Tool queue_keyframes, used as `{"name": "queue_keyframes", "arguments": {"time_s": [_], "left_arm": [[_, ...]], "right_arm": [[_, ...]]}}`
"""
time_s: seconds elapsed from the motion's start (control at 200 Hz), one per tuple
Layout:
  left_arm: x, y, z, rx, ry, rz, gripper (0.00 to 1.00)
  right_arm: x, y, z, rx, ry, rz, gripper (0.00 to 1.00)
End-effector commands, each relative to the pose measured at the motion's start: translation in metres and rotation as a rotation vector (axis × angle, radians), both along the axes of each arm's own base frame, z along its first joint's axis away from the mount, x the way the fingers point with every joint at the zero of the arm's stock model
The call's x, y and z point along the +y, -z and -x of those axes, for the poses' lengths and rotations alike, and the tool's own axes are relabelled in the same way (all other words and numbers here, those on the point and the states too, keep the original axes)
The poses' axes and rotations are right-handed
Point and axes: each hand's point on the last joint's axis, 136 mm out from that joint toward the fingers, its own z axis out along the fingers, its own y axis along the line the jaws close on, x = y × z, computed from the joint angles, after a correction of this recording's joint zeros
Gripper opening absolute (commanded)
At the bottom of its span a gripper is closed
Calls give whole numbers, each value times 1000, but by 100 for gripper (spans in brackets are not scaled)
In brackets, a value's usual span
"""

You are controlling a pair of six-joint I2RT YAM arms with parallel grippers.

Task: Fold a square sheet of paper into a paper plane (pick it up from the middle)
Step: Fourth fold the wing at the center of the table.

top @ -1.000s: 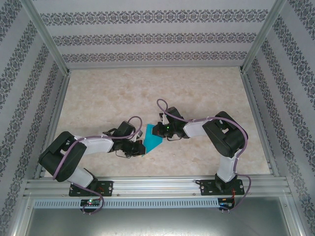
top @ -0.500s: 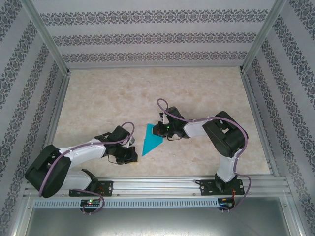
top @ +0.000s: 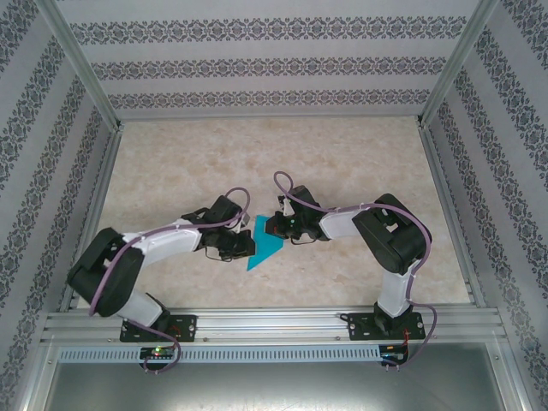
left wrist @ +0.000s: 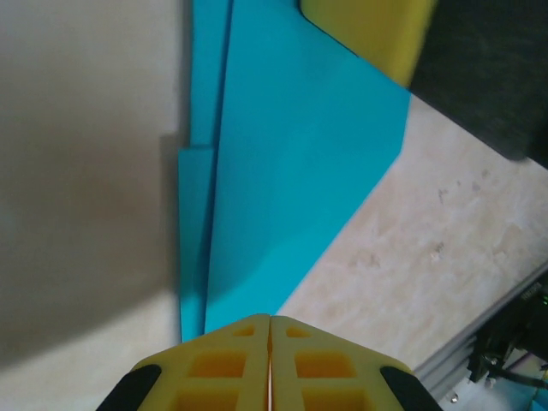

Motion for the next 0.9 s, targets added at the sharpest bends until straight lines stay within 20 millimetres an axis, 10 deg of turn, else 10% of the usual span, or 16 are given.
{"name": "queue_keyframes", "arguments": {"time_s": [0.0,0.495,0.894], "left_arm": [[-10,2,-14,-41,20,18,10],[30,50,13,73,26,-202,4],[28,49,12,71,31,-195,4]], "right_arm": [[-27,43,11,79,60,155,5],[-2,-30,7,-35,-20,44,6],[24,-5,44,28,-94,82,3]]}}
